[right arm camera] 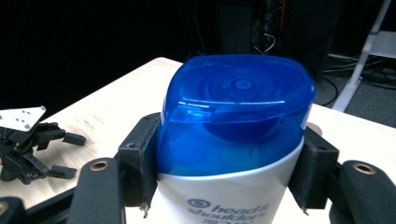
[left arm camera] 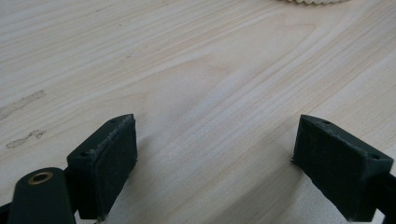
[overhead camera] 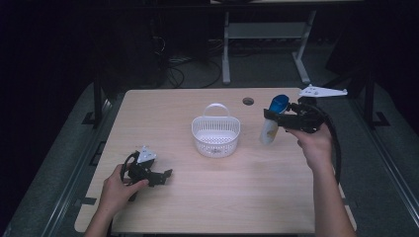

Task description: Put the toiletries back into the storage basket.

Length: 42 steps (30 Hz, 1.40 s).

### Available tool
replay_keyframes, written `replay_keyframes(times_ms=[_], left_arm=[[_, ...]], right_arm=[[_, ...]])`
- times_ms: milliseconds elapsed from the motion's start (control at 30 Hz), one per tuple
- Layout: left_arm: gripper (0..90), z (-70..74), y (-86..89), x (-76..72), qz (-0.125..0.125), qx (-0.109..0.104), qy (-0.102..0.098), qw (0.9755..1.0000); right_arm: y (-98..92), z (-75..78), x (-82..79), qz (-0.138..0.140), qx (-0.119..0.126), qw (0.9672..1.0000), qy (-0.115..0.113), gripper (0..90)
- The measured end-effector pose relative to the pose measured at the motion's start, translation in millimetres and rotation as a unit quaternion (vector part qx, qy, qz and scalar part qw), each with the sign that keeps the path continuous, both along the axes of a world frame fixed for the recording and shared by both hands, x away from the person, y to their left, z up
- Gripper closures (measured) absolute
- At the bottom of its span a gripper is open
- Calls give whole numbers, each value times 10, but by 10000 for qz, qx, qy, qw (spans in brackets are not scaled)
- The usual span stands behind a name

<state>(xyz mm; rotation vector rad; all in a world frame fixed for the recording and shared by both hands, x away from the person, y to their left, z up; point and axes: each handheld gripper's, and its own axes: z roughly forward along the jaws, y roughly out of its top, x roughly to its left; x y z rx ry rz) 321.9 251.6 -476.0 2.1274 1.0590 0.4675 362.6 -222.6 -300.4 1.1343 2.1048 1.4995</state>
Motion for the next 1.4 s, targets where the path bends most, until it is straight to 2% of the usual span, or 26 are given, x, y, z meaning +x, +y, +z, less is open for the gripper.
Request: replay_keyframes(times_ms=[833,1400], left_arm=[[130,2,1,0,-8,4,11,10000],[130,0,-1,0,-12,0,2,10000]], right_arm=[[503,101,205,510,62,9987,-35,360],[788,127,341,713,7,9975,-22,362]])
